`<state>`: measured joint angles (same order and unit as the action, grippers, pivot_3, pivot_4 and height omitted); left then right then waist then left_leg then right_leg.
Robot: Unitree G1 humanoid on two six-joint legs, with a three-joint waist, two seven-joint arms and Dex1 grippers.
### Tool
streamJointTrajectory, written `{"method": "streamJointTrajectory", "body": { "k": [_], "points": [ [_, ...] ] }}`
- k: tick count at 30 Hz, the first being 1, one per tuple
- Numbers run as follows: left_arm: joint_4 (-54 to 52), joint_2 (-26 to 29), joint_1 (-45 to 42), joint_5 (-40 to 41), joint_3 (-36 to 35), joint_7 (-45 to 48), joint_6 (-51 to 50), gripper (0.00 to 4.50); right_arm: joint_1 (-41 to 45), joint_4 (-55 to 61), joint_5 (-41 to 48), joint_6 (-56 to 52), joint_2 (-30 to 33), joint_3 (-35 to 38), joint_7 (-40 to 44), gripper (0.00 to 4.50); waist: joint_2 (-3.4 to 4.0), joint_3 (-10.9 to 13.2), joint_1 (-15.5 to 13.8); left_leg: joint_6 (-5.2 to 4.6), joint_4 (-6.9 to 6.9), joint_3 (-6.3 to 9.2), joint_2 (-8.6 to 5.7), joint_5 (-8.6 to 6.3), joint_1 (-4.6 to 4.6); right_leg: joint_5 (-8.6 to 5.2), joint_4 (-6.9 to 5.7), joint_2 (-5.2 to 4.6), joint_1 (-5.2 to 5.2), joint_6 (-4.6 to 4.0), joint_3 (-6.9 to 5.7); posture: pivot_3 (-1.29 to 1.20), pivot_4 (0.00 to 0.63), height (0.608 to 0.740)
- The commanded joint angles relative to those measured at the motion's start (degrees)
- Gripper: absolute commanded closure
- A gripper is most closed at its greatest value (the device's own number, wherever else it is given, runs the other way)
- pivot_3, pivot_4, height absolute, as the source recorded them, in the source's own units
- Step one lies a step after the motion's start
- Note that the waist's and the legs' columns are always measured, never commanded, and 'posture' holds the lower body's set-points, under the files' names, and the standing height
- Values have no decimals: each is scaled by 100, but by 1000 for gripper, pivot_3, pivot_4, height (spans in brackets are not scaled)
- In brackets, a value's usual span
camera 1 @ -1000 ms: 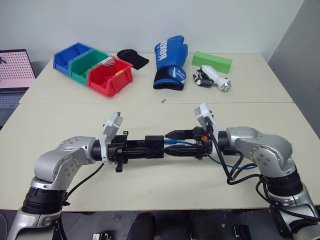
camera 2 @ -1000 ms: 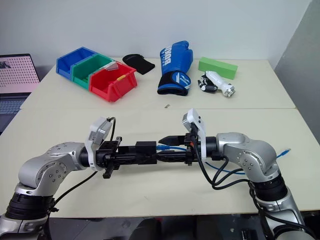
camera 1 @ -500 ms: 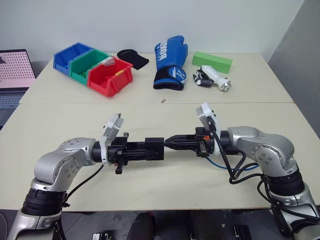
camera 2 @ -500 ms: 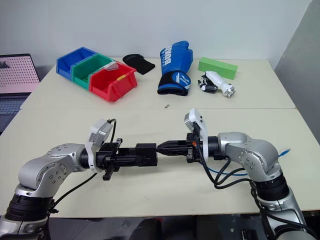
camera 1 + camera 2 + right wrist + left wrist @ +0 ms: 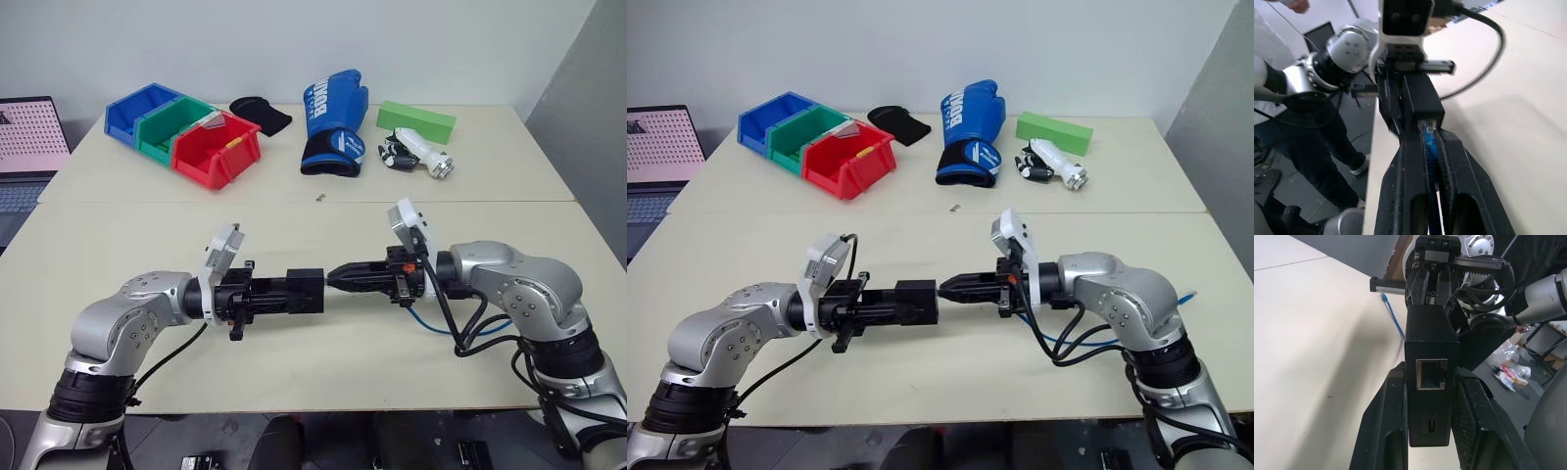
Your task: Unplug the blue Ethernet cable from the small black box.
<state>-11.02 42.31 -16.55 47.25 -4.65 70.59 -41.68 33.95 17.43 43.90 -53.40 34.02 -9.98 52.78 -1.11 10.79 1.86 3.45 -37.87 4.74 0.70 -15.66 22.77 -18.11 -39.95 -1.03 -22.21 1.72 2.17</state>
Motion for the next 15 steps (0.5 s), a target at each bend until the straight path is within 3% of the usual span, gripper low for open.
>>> {"method": "streamJointTrajectory", "body": {
  "k": [1, 6, 10, 15],
  "points": [
    [-6, 251, 176, 0, -439, 96, 197, 3705, -79, -152, -126, 156, 257, 204, 214, 4500, 1, 1, 1, 0, 2, -1, 0, 0, -1, 0, 0, -1, -1, 0, 2, 0, 150, 740],
    [57, 337, 272, -127, -553, 32, 328, 3705, -74, -475, -366, 398, 298, 355, 153, 4500, 1, 1, 0, 0, 1, -3, 0, 0, -1, 0, -1, -1, -2, 0, 2, 0, 150, 740],
    [114, 350, 328, -266, -609, -97, 426, 3705, 152, -1433, -1315, 1408, -125, 401, -577, 4500, 0, 0, 7, 0, -1, -9, -1, 0, -2, 1, -3, 0, -1, 2, 4, 0, 150, 740],
    [-57, 181, 492, -384, -601, -441, 515, 3705, 506, -3428, -3164, 3528, -673, 234, -2255, 4500, 0, 0, 16, 1, -1, -19, -1, 0, -2, 2, -5, -1, -6, 2, 10, 0, 150, 740]
  ]
}}
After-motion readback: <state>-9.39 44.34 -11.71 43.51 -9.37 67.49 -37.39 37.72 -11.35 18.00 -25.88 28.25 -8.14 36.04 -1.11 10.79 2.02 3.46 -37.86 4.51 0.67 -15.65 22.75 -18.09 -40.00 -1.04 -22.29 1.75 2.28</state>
